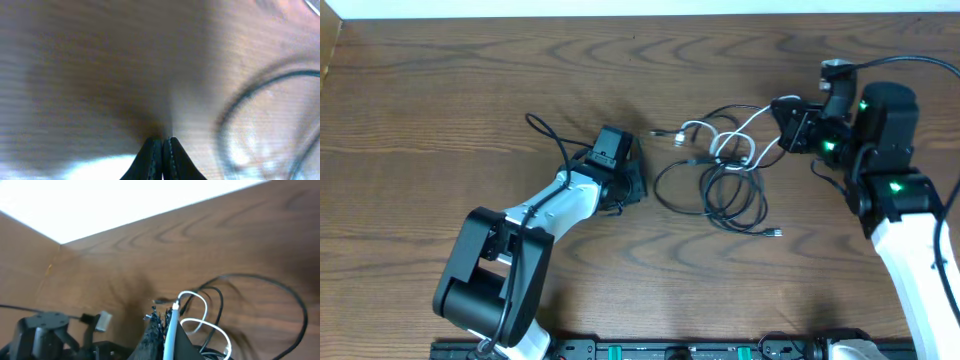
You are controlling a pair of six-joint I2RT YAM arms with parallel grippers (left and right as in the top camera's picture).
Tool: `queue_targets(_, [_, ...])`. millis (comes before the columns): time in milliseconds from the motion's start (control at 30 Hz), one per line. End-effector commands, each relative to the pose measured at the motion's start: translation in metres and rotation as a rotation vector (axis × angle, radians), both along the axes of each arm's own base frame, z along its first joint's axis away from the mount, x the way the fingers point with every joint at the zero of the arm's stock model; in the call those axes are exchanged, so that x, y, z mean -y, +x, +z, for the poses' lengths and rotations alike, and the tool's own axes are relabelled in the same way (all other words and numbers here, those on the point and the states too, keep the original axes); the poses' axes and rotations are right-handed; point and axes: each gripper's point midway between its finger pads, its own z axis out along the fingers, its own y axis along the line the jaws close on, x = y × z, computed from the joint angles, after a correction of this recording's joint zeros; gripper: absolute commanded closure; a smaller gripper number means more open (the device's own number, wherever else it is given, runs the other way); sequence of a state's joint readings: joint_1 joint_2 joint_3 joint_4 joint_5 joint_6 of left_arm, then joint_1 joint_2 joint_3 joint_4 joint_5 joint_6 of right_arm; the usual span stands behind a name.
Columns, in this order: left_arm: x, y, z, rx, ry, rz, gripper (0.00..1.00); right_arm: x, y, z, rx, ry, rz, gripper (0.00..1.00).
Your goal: Untangle cables
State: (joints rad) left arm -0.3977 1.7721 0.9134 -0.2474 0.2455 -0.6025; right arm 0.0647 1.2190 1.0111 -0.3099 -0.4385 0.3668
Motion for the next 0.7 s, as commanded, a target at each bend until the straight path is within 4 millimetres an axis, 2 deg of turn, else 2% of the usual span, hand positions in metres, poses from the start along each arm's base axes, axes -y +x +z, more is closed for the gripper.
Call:
queue_targets(0, [-0.039, 0.012, -0.008, 0.016, 0.111, 0.122, 0.92, 0.036, -0.002, 0.018, 0.079, -0.138, -0.165, 0.99])
queue_targets(133, [-0.063, 0.025, 0.000, 0.050, 0.118, 0.147, 0.92, 0.068, -0.013, 0.022, 0.070, -0.228, -0.324, 0.99])
queue_targets(233, [-0.079, 0.034, 0.010, 0.068, 0.096, 0.200, 0.92, 0.061, -0.021, 0.018, 0.046, -0.212, -0.284, 0.99])
queue_targets(300, [-0.075, 0.036, 0.018, 0.069, 0.022, 0.197, 0.92, 0.048, -0.025, 0.013, 0.021, -0.184, -0.218, 0.99])
queue_targets(333, [-0.066, 0.037, 0.024, 0.069, -0.054, 0.177, 0.92, 0.043, -0.026, 0.011, 0.010, -0.176, -0.197, 0.99])
queue_targets(367, [-0.043, 0.038, 0.038, 0.071, -0.205, 0.117, 0.92, 0.037, -0.027, 0.005, -0.011, -0.172, -0.172, 0.99])
queue_targets(400, [-0.030, 0.038, 0.046, 0.075, -0.283, 0.078, 0.87, 0.035, -0.027, 0.001, -0.023, -0.174, -0.165, 0.99])
queue_targets(467, [-0.007, 0.036, 0.060, 0.083, -0.407, 0.002, 0.62, 0.030, -0.025, -0.005, -0.041, -0.174, -0.153, 0.99])
queue_targets(500, [0.003, 0.033, 0.066, 0.086, -0.444, -0.032, 0.46, 0.028, -0.024, -0.008, -0.053, -0.168, -0.149, 0.99])
queue_targets(533, [0.013, 0.030, 0.069, 0.088, -0.466, -0.064, 0.36, 0.025, -0.023, -0.012, -0.066, -0.163, -0.145, 0.99])
queue_targets(567, [0.020, 0.027, 0.070, 0.090, -0.466, -0.092, 0.32, 0.022, -0.022, -0.014, -0.074, -0.163, -0.136, 0.99])
queue_targets(667, [0.044, 0.013, 0.068, 0.121, -0.437, -0.225, 0.31, 0.013, -0.019, -0.024, -0.095, -0.169, -0.111, 0.99])
